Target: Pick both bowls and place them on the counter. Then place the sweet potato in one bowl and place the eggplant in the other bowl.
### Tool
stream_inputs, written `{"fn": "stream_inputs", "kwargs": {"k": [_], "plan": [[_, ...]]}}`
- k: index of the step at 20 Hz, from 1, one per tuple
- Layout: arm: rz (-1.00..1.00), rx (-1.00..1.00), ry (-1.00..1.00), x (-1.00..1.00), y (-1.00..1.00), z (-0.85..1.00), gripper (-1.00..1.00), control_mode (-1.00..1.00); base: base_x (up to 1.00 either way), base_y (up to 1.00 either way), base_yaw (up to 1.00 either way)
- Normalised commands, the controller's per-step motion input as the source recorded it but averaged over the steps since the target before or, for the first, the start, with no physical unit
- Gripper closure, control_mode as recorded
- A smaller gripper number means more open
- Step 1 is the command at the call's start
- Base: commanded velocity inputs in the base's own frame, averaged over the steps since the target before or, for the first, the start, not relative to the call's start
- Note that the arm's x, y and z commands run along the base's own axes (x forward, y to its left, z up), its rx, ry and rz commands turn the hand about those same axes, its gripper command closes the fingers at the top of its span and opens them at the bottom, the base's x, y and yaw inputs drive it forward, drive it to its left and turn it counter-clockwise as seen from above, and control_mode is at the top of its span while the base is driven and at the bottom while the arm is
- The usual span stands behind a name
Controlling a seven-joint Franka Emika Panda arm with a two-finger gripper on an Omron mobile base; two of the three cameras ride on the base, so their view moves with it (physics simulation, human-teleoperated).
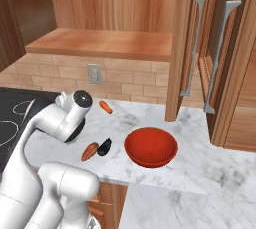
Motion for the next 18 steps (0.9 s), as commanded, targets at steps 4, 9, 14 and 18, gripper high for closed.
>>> {"fn": "stream_inputs", "kwargs": {"k": [4,9,14,18], "plan": [[0.02,-0.01,0.0,0.45,0.23,-0.53,1.0,-1.0,0.0,0.0,0.0],[0.01,0.01,-0.03,0.38,0.04,-0.58,1.0,-1.0,0.0,0.0,0.0],[0.01,0.0,0.0,0.29,0.05,-0.53,1.0,-1.0,0.0,0.0,0.0],[0.01,0.0,0.02,0.1,0.03,-0.36,1.0,-1.0,0.0,0.0,0.0]]}}
